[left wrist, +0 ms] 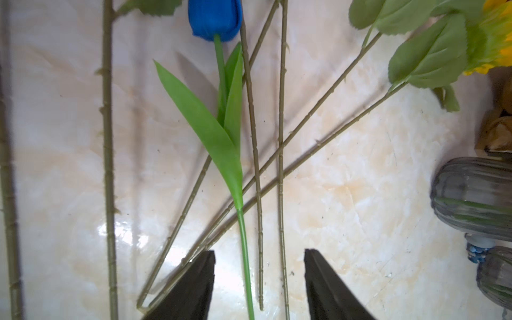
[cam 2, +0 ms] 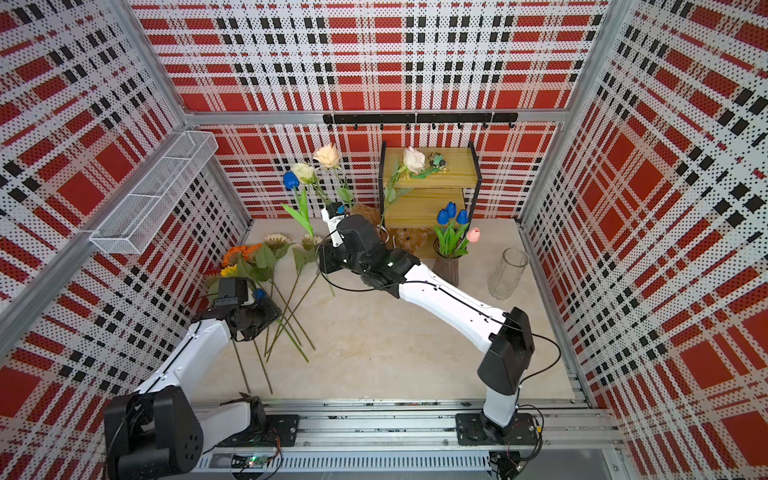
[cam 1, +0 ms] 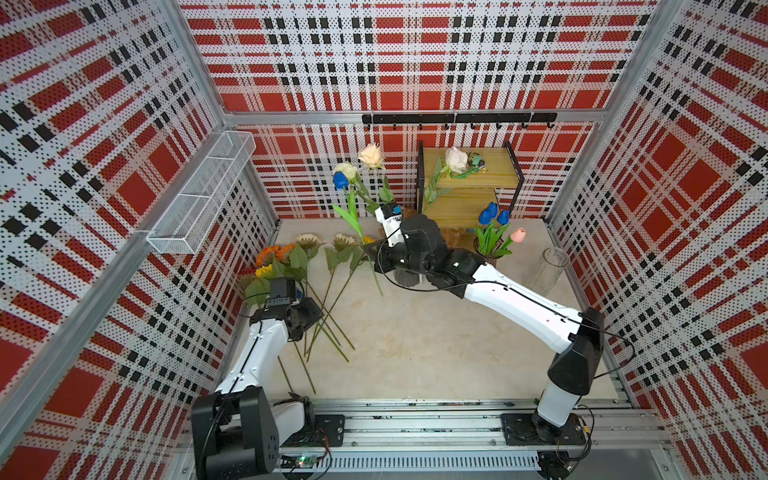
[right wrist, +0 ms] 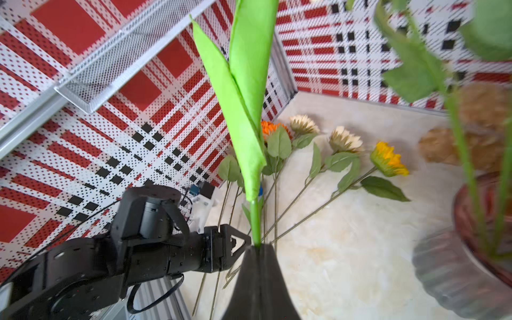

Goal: Arrange the flowers in different vases according to their variety
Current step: Pick up the flower at the center of the board.

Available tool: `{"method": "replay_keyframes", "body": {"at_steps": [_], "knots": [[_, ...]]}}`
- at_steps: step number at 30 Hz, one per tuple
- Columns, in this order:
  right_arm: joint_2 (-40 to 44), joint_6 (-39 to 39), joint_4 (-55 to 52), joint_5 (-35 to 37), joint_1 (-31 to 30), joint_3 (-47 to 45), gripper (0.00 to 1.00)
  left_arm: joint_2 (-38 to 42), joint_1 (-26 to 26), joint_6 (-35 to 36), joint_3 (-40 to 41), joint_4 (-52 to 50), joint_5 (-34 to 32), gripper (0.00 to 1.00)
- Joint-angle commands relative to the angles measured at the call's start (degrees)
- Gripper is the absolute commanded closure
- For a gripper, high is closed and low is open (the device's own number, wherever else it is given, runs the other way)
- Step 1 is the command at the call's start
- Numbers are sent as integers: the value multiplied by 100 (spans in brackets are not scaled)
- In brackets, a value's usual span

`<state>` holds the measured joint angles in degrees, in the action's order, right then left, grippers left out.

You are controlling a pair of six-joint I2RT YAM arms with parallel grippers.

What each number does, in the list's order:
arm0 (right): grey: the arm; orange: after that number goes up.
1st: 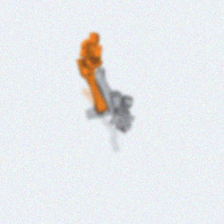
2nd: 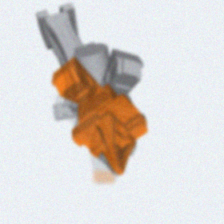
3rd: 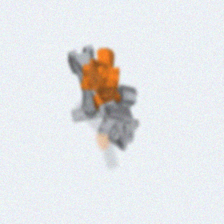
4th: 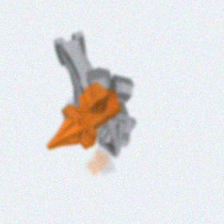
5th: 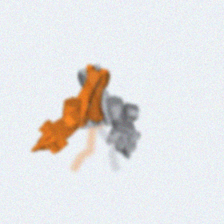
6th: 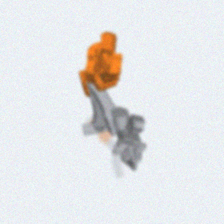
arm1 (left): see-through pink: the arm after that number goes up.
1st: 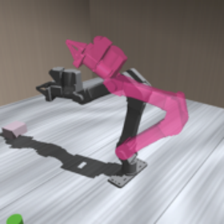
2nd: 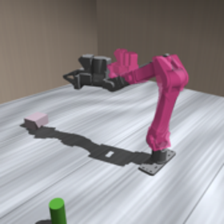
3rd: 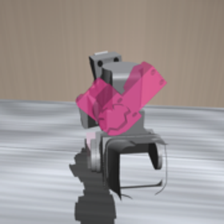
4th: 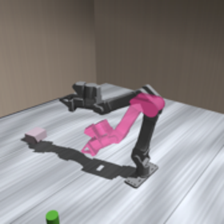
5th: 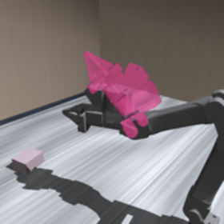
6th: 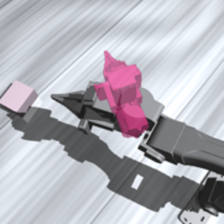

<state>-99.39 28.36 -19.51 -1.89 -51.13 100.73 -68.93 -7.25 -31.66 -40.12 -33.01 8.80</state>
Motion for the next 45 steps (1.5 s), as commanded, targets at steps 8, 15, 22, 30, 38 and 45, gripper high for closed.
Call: {"method": "replay_keyframes", "body": {"at_steps": [8, 15, 22, 30, 38, 45], "knots": [[1405, -575, 100, 1001, 1048, -1137, 100, -604, 259, -176, 142, 307, -190, 52], [1899, -734, -32, 986, 1908, -1484, 100, -898, 342, -218, 250, 495, -260, 62], [2147, -831, -115, 1018, 2315, -1545, 100, -1206, 369, -198, 285, 638, -330, 69], [2324, -929, -223, 1129, 2519, -1488, 100, -1397, 420, -193, 327, 753, -379, 75], [2468, -999, -205, 1287, 2655, -1494, 100, -1413, 461, -193, 324, 750, -421, 85], [2704, -1084, -174, 1692, 2689, -1633, 100, -1043, 522, -222, 249, 612, -492, 98]]}}
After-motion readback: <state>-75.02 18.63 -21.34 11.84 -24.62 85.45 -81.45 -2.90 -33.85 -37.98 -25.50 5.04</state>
